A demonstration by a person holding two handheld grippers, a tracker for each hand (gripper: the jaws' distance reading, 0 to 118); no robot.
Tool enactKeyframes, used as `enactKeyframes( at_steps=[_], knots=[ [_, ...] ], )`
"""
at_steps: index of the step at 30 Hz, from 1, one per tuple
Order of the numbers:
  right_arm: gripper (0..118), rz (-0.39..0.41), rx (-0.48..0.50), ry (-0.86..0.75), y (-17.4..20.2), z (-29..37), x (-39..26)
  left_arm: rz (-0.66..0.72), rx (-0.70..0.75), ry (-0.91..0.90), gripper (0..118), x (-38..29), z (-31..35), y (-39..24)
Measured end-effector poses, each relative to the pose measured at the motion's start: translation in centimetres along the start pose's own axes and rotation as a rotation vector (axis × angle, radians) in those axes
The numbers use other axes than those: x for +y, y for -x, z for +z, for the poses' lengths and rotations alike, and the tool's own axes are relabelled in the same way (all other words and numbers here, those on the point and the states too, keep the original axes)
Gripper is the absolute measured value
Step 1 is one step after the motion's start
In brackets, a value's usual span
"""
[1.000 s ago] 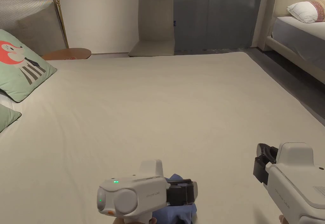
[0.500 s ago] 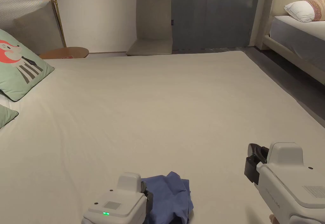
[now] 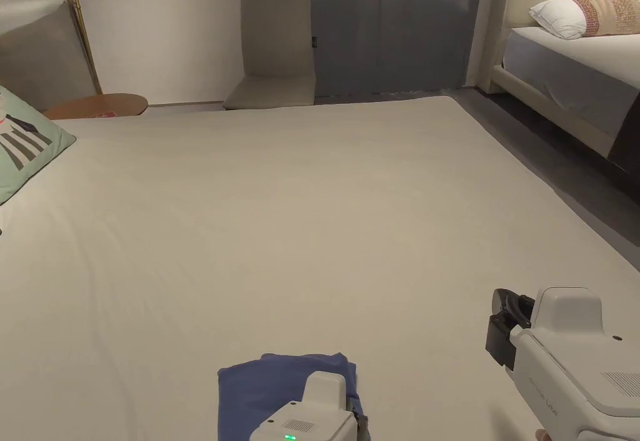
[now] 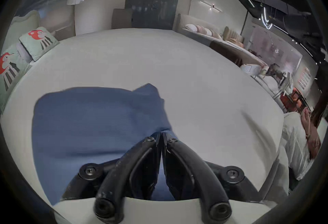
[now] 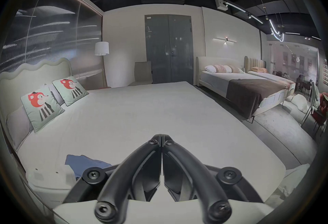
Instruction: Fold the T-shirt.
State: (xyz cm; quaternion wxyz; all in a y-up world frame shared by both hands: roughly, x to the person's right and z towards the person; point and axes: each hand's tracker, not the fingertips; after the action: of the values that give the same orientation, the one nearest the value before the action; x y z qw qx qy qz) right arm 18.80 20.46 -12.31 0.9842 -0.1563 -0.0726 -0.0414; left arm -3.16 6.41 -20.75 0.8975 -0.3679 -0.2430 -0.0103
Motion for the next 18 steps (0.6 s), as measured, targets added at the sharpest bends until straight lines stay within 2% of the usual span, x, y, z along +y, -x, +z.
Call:
enactKeyframes(
  at_steps=[4, 6, 14, 18],
  knots=[
    [0, 0.002, -0.008, -0.009, -0.4, 0.7, 0.4, -0.053, -0.003, -0.02, 0, -0.1, 0.0, -0.7],
    [0, 0.011, 0.001, -0.021, -0.1, 1.0, 0.6, -0.041, 0.006, -0.09, 0, 0.5, 1.3, -0.3],
    [0, 0.029, 0.046, -0.127, 2.3, 2.1, 2.3, -0.069, 0.089, -0.364, 0, 6.0, 10.1, 3.0],
    [0, 0.036, 0.066, -0.164, 3.9, 2.3, 3.3, -0.09, 0.185, -0.482, 0, 8.3, 13.5, 5.7]
  ],
)
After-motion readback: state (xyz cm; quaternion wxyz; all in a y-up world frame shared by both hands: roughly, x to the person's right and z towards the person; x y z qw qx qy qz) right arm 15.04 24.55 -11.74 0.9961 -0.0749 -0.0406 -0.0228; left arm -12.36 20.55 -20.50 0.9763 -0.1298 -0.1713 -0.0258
